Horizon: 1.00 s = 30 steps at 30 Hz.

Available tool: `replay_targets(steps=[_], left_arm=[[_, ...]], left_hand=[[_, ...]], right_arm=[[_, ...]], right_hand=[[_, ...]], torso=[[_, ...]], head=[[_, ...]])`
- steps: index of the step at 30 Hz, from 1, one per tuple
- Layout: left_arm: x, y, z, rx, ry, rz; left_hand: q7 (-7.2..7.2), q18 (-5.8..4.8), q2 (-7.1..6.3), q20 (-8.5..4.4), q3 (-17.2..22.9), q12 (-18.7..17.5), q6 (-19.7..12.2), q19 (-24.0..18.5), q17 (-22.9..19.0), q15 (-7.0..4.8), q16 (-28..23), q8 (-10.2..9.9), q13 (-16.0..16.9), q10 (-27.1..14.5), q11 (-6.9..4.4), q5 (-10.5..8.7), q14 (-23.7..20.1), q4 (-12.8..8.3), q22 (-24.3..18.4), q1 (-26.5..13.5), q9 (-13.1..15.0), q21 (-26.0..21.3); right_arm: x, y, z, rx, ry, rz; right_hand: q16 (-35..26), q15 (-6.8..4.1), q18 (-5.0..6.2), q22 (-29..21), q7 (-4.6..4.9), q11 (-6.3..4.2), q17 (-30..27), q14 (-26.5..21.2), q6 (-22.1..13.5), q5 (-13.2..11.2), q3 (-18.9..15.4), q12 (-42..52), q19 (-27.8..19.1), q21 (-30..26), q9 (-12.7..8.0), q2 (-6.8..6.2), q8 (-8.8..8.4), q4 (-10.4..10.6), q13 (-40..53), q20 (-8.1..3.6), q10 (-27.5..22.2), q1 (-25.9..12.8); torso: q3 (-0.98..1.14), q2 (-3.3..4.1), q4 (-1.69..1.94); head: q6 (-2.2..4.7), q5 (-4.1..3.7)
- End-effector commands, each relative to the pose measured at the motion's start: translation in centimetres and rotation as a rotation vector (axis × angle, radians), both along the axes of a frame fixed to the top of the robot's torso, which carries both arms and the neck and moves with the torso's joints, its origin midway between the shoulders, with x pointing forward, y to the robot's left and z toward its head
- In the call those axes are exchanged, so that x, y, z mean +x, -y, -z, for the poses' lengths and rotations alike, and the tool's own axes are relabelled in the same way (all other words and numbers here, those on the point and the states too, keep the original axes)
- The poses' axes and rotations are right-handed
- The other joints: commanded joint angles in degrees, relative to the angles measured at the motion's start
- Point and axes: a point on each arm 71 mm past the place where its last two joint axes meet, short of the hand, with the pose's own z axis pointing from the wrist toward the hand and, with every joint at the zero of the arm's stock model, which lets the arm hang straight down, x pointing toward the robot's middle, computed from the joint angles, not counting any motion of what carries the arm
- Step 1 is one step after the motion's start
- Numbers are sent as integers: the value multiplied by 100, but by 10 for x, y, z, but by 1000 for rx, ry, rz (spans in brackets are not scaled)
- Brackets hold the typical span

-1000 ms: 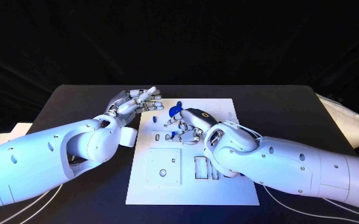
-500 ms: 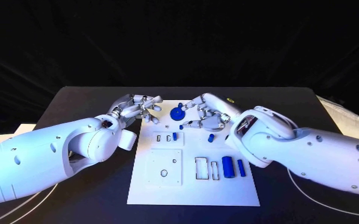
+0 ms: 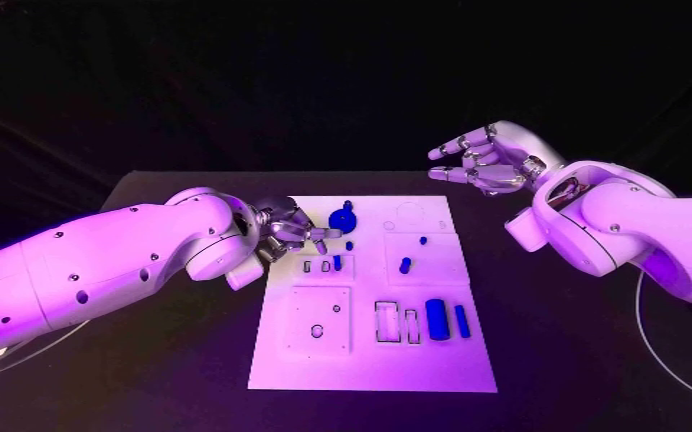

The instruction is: Assemble the parts on the task board

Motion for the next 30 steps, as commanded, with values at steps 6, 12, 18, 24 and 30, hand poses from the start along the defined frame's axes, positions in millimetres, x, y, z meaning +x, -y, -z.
replay_targets(steps=[6, 12, 18, 24, 30], left_arm=[[11, 10, 1, 332, -2, 73], [22, 25, -1, 370, -3, 94], [26, 37, 0, 383, -7, 111], [29, 43, 1, 411, -14, 135], [30, 48, 2, 463, -6, 170]], left_hand=[[-30, -145, 157, -60, -399, 441, -288, 287, 1505, -55, 17, 524, 480, -34, -70, -29, 595, 2, 674, 44, 596, 260], [-42, -194, 197, -71, -661, 516, -449, 383, 1505, -71, 17, 754, 572, -49, -84, -31, 595, 1, 935, -87, 894, 399], [-53, -219, 260, -81, -800, 556, -562, 430, 1505, -81, 17, 909, 626, -52, -93, -30, 595, -1, 1059, -77, 1109, 463], [-56, -223, 307, -83, -834, 561, -617, 437, 1505, -83, 17, 976, 636, -59, -95, -29, 595, -12, 1080, -7, 1210, 474], [-56, -226, 332, -83, -845, 563, -637, 443, 1505, -82, 17, 1000, 641, -61, -95, -29, 595, -8, 1097, 9, 1247, 482]], right_arm=[[3, 6, 0, 66, -37, 9], [5, 6, 1, 53, -39, 12], [6, 7, 2, 41, -40, 14], [7, 6, 2, 34, -43, 13], [7, 5, 3, 31, -44, 10]], right_hand=[[-47, -46, 63, -18, 10, -13, 381, 311, 27, 37, 20, -30, -44, -28, -2, -9, 2, 2, -20, 2, -25, 44], [-62, -46, 66, -36, 11, -12, 364, 307, 20, 44, 8, -51, -54, -39, -6, -21, -6, 8, -38, 1, -33, 31], [-64, -45, 67, -39, 11, -12, 362, 307, 19, 45, 6, -52, -56, -41, -7, -22, -7, 9, -40, 0, -33, 29], [-72, -45, 71, -56, 12, -11, 353, 306, 14, 48, -3, -67, -66, -50, -10, -29, -11, 13, -52, 0, -39, 20], [-76, -45, 72, -64, 12, -11, 349, 305, 13, 49, -6, -73, -71, -54, -10, -31, -13, 14, -57, -1, -42, 17]], torso=[[12, -23, 4], [12, -15, -5], [5, -8, -12], [4, -2, -10], [7, -7, -14]], head=[[-28, -6], [-50, 26], [-63, 35], [-85, 31], [-120, 43]])
